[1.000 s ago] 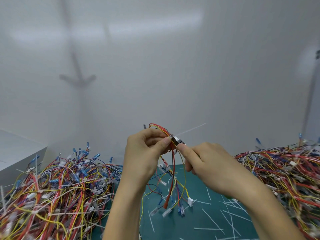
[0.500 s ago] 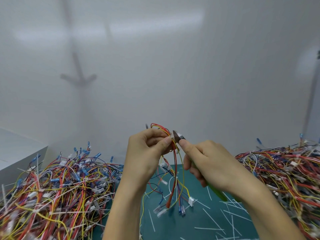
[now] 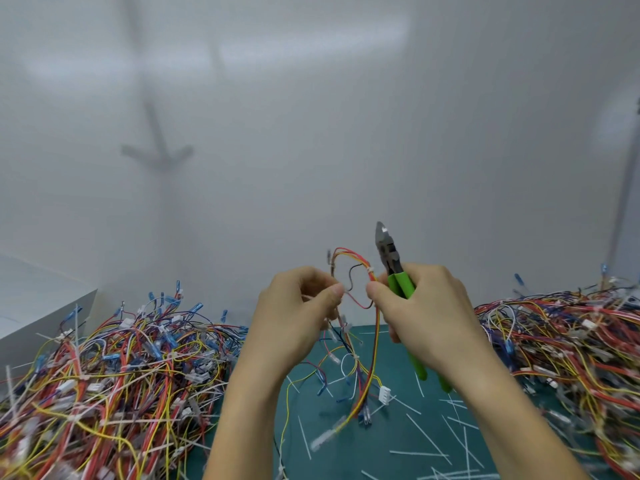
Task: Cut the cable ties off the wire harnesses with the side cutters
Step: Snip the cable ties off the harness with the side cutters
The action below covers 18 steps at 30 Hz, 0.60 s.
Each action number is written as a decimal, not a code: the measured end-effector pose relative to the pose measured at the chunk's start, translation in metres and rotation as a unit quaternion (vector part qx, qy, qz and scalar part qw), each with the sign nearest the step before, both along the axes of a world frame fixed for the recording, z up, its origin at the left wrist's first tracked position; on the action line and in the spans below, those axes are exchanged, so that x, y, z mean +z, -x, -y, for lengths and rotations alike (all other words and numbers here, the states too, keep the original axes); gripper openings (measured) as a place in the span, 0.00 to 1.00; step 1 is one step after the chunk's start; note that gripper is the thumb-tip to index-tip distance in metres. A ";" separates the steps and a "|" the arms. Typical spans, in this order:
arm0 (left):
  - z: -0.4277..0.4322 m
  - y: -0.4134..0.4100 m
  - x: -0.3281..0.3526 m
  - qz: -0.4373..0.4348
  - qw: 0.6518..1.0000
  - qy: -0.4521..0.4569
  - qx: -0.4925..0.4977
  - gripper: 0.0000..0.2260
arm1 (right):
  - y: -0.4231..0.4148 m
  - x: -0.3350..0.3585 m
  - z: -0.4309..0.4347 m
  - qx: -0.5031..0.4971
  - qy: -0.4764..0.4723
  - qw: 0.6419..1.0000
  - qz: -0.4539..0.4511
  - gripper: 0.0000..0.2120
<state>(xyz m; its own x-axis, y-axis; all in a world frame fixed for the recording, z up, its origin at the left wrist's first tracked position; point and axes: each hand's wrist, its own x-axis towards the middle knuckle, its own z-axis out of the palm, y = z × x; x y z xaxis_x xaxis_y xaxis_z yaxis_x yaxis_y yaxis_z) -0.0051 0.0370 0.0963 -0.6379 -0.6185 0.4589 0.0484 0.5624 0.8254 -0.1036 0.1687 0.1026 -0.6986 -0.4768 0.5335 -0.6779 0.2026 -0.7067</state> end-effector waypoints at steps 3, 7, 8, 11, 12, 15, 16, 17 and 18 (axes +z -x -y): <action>0.018 -0.002 -0.013 0.151 0.977 0.090 0.121 0.08 | 0.006 0.001 -0.004 -0.023 0.028 0.999 -0.001 0.13; 0.034 -0.004 -0.034 0.408 0.884 0.151 0.170 0.19 | 0.013 0.004 -0.009 -0.045 0.053 0.998 -0.004 0.12; 0.036 -0.005 -0.038 0.446 0.871 0.141 0.151 0.20 | 0.014 0.005 -0.010 -0.049 0.056 0.997 -0.004 0.12; 0.040 -0.004 -0.049 0.473 0.877 0.057 0.068 0.18 | 0.016 0.005 -0.011 -0.047 0.065 0.997 -0.001 0.12; 0.038 -0.003 -0.051 0.472 0.880 0.032 0.045 0.15 | 0.016 0.005 -0.012 -0.045 0.066 0.997 0.000 0.12; 0.035 0.000 -0.056 0.468 0.884 0.005 -0.002 0.08 | 0.016 0.005 -0.012 -0.043 0.057 0.997 0.001 0.12; 0.034 0.001 -0.055 0.460 0.888 -0.005 -0.012 0.07 | 0.016 0.005 -0.012 -0.042 0.052 0.998 0.001 0.12; 0.034 0.002 -0.054 0.447 0.894 -0.020 -0.021 0.06 | 0.016 0.005 -0.012 -0.042 0.047 0.998 -0.001 0.11; 0.035 0.003 -0.053 0.427 0.903 -0.040 -0.028 0.06 | 0.015 0.005 -0.012 -0.042 0.041 0.998 -0.003 0.11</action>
